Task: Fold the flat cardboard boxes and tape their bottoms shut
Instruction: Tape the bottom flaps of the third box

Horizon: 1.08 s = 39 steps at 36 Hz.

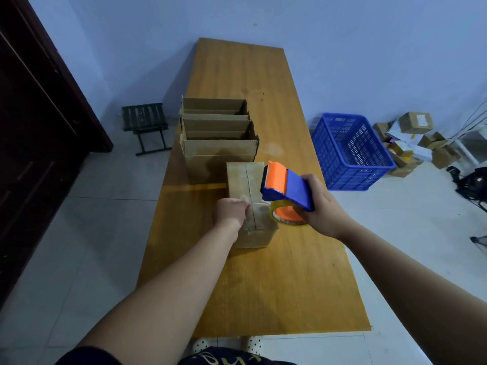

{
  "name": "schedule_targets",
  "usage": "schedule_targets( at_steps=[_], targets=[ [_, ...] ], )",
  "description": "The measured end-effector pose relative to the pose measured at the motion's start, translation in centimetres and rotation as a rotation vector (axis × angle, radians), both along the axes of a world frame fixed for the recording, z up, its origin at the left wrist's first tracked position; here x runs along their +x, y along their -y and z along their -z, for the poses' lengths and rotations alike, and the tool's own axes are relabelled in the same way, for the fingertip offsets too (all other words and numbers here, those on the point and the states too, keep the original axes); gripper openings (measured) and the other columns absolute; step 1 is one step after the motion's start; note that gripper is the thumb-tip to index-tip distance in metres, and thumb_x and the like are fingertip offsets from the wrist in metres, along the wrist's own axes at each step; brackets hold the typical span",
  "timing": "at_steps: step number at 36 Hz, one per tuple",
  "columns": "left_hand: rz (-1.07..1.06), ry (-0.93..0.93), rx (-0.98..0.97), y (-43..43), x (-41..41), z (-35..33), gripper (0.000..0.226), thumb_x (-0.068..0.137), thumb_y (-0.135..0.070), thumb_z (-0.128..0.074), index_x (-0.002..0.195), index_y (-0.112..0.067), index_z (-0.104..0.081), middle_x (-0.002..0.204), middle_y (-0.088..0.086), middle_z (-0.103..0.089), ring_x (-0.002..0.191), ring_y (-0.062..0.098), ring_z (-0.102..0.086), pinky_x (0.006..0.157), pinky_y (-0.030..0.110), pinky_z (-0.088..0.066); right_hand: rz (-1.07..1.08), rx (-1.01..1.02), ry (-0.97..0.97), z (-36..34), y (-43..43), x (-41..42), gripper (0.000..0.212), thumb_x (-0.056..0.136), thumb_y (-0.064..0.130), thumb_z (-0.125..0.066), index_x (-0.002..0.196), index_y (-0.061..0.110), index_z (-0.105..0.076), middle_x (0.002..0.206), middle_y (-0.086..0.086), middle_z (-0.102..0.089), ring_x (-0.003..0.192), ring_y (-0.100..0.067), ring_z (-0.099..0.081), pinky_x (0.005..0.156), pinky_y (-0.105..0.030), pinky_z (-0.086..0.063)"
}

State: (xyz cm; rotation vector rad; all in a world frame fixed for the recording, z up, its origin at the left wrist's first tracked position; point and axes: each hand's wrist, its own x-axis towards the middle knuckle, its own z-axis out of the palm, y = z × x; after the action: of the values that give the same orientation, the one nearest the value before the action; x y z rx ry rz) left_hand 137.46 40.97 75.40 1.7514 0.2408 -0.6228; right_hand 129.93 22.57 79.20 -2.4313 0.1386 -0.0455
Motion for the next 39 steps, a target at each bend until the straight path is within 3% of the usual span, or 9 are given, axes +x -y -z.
schedule_targets(
  at_steps=[6, 9, 13, 16, 21, 26, 30, 35, 39],
  targets=[
    [0.023, 0.045, -0.115, -1.0, -0.4, 0.4, 0.025, 0.096, -0.021, -0.054, 0.076, -0.015, -0.067, 0.091, 0.009, -0.068, 0.097, 0.024, -0.061, 0.091, 0.038, -0.049, 0.02, 0.199, -0.028, 0.1, -0.6, -0.1, 0.059, 0.086, 0.002, -0.066, 0.123, 0.033, -0.033, 0.114, 0.006, -0.048, 0.103, -0.007, -0.05, 0.08, -0.022, -0.043],
    [-0.023, 0.029, -0.218, -1.8, -0.6, 0.8, 0.019, 0.097, -0.019, -0.052, 0.085, -0.016, -0.067, 0.091, 0.004, -0.068, 0.095, 0.018, -0.063, 0.082, 0.025, -0.052, 0.039, 0.209, -0.046, 0.9, -1.0, -0.6, 0.056, 0.088, 0.0, -0.062, 0.123, 0.03, -0.03, 0.105, 0.012, -0.053, 0.088, 0.009, -0.054, 0.067, -0.006, -0.041],
    [-0.051, 0.003, -0.238, -2.8, -0.5, 0.7, 0.016, 0.096, -0.02, -0.054, 0.088, -0.017, -0.067, 0.096, 0.004, -0.068, 0.096, 0.016, -0.063, 0.082, 0.024, -0.051, 0.09, 0.169, -0.074, 1.8, -1.6, -1.3, 0.053, 0.09, 0.008, -0.063, 0.122, 0.03, -0.027, 0.095, 0.017, -0.052, 0.078, 0.004, -0.056, 0.06, -0.004, -0.041],
    [-0.009, 0.052, -0.184, -3.0, -0.9, 0.8, 0.018, 0.096, -0.025, -0.055, 0.085, -0.021, -0.068, 0.097, -0.003, -0.067, 0.098, 0.013, -0.059, 0.086, 0.028, -0.046, 0.136, 0.127, -0.064, 2.0, -2.0, -1.4, 0.043, 0.09, 0.012, -0.065, 0.115, 0.027, -0.033, 0.091, 0.017, -0.051, 0.078, 0.001, -0.054, 0.057, -0.007, -0.04],
    [-0.085, 0.036, -0.108, -2.9, -2.1, 1.3, 0.014, 0.094, -0.027, -0.058, 0.095, -0.019, -0.069, 0.091, -0.004, -0.066, 0.086, 0.01, -0.057, 0.067, 0.02, -0.045, 0.144, 0.085, -0.088, 2.3, -1.9, -1.2, 0.034, 0.089, 0.019, -0.067, 0.109, 0.024, -0.04, 0.09, 0.012, -0.056, 0.08, -0.005, -0.057, 0.059, -0.015, -0.04],
    [-0.167, 0.043, -0.085, -3.2, -3.5, 2.1, 0.009, 0.093, -0.025, -0.059, 0.093, -0.021, -0.068, 0.091, -0.007, -0.066, 0.088, 0.008, -0.058, 0.076, 0.021, -0.046, 0.139, 0.074, -0.082, 2.6, -2.1, -1.0, 0.029, 0.09, 0.017, -0.065, 0.112, 0.021, -0.046, 0.098, 0.004, -0.06, 0.087, -0.008, -0.056, 0.067, -0.023, -0.045],
    [-0.159, 0.024, -0.095, -3.2, -4.2, 2.4, 0.02, 0.095, -0.021, -0.058, 0.11, -0.013, -0.067, 0.098, 0.0, -0.069, 0.092, 0.013, -0.061, 0.079, 0.023, -0.049, 0.18, 0.117, -0.075, 2.4, -2.5, -0.7, 0.032, 0.089, 0.012, -0.066, 0.112, 0.023, -0.047, 0.099, 0.006, -0.058, 0.089, -0.007, -0.055, 0.069, -0.023, -0.045],
    [-0.222, -0.041, -0.147, -3.1, -4.6, 2.8, 0.021, 0.095, -0.02, -0.057, 0.113, -0.011, -0.065, 0.097, 0.002, -0.067, 0.093, 0.014, -0.06, 0.088, 0.028, -0.048, 0.26, 0.39, -0.154, 2.3, -3.6, -0.8, 0.045, 0.09, 0.005, -0.063, 0.119, 0.031, -0.041, 0.101, 0.011, -0.056, 0.096, -0.014, -0.06, 0.08, -0.041, -0.058],
    [-0.245, -0.015, -0.145, -3.1, -4.4, 3.1, 0.022, 0.095, -0.019, -0.057, 0.111, -0.009, -0.067, 0.087, 0.0, -0.066, 0.083, 0.011, -0.059, 0.08, 0.025, -0.048, 0.396, 0.734, -0.173, 2.4, -4.4, -1.1, 0.043, 0.096, 0.007, -0.054, 0.13, 0.031, -0.04, 0.111, 0.009, -0.056, 0.103, -0.018, -0.061, 0.084, -0.047, -0.057]
  ],
)
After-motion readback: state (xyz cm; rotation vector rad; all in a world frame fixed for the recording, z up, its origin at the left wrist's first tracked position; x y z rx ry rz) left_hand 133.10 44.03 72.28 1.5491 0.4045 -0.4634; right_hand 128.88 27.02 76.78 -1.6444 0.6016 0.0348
